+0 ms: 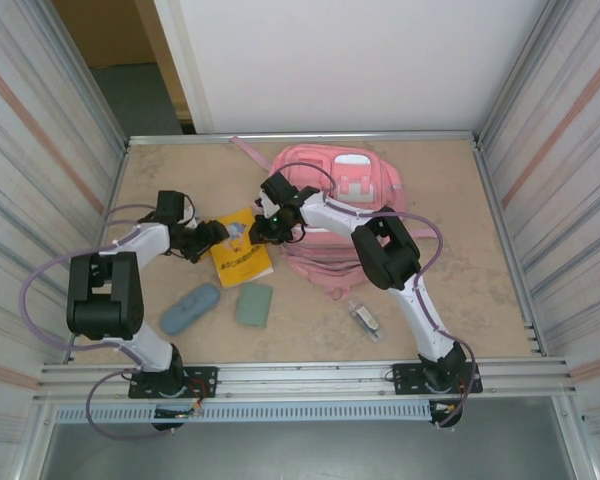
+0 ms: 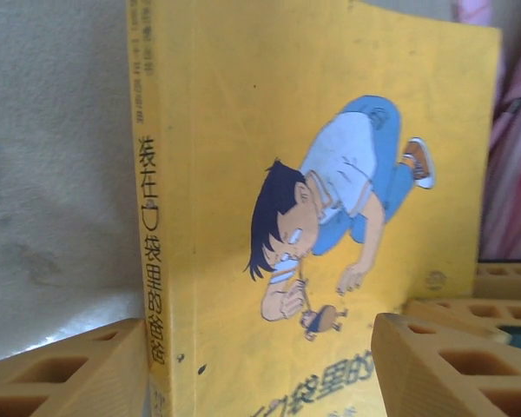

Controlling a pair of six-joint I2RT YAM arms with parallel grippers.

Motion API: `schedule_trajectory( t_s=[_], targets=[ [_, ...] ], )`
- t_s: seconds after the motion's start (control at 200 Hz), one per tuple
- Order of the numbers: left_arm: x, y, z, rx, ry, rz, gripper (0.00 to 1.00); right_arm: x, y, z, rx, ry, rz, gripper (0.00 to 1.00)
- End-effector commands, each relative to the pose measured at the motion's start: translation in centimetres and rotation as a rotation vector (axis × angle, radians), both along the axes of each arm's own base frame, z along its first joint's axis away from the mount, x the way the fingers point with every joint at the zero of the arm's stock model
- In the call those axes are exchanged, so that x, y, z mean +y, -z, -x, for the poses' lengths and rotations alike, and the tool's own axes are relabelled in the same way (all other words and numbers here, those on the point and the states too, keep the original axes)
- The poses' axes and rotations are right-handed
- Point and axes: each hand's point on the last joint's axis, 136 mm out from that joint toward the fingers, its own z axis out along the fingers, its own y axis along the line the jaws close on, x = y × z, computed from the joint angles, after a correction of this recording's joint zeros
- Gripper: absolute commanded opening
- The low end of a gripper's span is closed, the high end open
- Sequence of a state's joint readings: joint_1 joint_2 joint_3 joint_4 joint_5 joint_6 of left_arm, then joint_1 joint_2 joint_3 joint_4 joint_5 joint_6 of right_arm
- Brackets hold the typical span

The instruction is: Pack books, pencil case, and school supplies into a backpack

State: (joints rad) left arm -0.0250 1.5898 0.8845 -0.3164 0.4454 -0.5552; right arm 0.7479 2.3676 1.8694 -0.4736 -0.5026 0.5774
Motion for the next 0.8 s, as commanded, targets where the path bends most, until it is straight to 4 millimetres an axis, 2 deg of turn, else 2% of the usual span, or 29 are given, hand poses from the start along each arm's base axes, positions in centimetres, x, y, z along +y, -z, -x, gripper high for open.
schedule_trajectory(
  t_s=[0.0,0.22,0.281,0.376,0.451,0.471,0.536,0.596,0.676,0.727,0.757,0.777,0.787,0.797],
  targets=[
    [-3.9,-4.1,-0.3,-0.120,0.097,0.214,0.66,3.2,-1.6,2.7,0.064,-0.082,-0.162,0.22],
    [-3.4,-3.3,0.5,-0.105,0.072,0.199,0.57,2.9,-1.9,2.3,0.069,-0.068,-0.188,0.22],
    [-2.8,-2.9,0.7,-0.084,0.052,0.163,0.46,2.8,-2.1,2.3,0.065,-0.068,-0.191,0.22],
    [-1.6,-3.1,1.0,-0.067,0.014,0.090,0.22,2.8,-3.0,2.5,0.046,-0.069,-0.210,0.23],
    [-1.0,-4.8,1.0,-0.100,-0.004,0.058,0.12,2.2,-4.5,2.4,-0.005,-0.055,-0.240,0.24],
    [-1.0,-5.4,1.0,-0.111,-0.007,0.054,0.11,2.1,-5.9,2.2,-0.044,-0.047,-0.263,0.25],
    [-0.9,-7.9,1.1,-0.162,-0.016,0.057,0.08,0.9,-8.3,2.0,-0.136,-0.010,-0.285,0.32],
    [-1.0,-10.3,1.4,-0.216,-0.026,0.070,0.00,-0.3,-11.2,2.0,-0.235,0.008,-0.300,0.38],
    [-1.6,-12.9,2.3,-0.265,-0.032,0.085,0.00,-2.4,-14.6,2.3,-0.391,0.015,-0.276,0.43],
    [-2.4,-14.4,2.9,-0.290,-0.019,0.108,0.00,-4.2,-16.0,2.8,-0.528,0.004,-0.205,0.45],
    [-2.8,-15.2,3.3,-0.302,-0.015,0.121,0.00,-5.6,-16.7,2.8,-0.636,0.010,-0.131,0.56],
    [-3.2,-15.8,3.6,-0.311,-0.008,0.132,0.00,-6.5,-17.3,2.9,-0.711,0.014,-0.077,0.68],
    [-3.3,-16.0,3.7,-0.314,-0.008,0.137,0.00,-7.0,-17.6,2.9,-0.745,0.014,-0.053,0.76],
    [-3.5,-16.3,3.9,-0.318,-0.006,0.144,0.00,-7.4,-17.9,3.1,-0.781,0.012,-0.029,0.93]
  ],
)
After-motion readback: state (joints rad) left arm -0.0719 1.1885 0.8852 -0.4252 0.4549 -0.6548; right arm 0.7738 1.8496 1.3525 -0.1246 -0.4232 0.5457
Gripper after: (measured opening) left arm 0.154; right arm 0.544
